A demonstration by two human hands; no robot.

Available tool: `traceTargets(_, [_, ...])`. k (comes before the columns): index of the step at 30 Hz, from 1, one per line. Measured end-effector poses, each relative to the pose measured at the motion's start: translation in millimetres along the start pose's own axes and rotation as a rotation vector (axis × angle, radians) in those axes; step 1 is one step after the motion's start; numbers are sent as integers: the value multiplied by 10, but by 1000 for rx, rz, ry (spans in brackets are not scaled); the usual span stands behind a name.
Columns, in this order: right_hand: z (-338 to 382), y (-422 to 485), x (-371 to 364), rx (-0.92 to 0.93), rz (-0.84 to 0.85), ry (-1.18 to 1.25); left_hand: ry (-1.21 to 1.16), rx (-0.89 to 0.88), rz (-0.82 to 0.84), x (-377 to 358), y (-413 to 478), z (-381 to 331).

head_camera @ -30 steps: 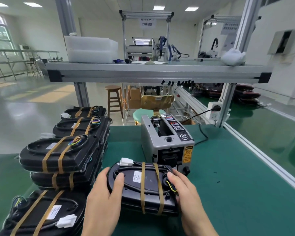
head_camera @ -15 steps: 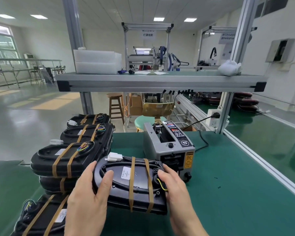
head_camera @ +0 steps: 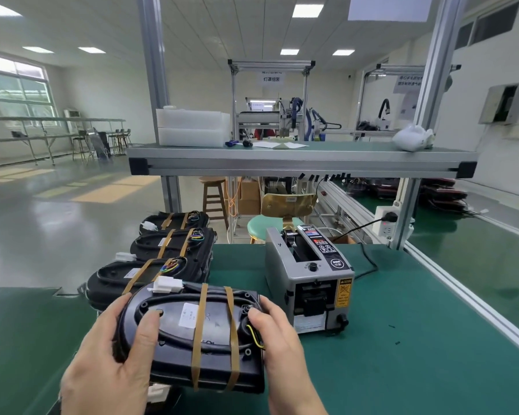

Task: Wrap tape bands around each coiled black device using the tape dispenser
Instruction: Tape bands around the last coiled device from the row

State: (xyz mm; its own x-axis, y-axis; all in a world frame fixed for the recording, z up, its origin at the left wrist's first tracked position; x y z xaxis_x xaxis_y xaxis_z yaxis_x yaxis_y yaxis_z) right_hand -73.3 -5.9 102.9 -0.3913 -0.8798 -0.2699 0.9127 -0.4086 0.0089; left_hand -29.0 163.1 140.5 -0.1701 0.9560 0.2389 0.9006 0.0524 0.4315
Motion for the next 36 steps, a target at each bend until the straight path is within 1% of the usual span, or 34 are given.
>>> traceTargets(8, [100, 4, -289, 28, 34, -50, 16, 31, -70, 220, 97, -6])
traceTargets(11, [132, 8, -383, 38, 39, -80, -15, 43, -67, 310, 174, 16])
traceTargets(17, [-95, -82, -610, -12, 72, -153, -19, 128, -38, 522, 257, 298])
traceTargets(23, [-209, -45, -741, -64, 92, -175, 18, 164, -82, 615, 302, 569])
traceTargets(26, [-205, -12, -836, -58, 113, -168, 45, 192, -88, 658, 376, 630])
traceTargets(31, [-148, 28, -982, -74, 210, -159, 78, 250, -89, 776, 584, 759])
traceTargets(36, [-194, 25, -1025, -61, 221, -173, 45, 319, -60, 796, 624, 893])
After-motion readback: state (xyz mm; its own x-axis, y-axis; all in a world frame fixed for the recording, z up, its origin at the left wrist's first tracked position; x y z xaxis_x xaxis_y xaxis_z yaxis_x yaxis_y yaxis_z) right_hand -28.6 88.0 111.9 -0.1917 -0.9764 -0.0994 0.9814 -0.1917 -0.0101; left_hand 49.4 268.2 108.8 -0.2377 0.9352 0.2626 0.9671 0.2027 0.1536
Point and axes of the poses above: each hand's wrist, its own y-axis towards the middle knuckle, its own x-axis out of the back of the hand, z = x × y, the point moved 2 cm from there along y, towards the middle knuckle, and after that the axes turned 8 degrees about z, right-handed, at the moved point
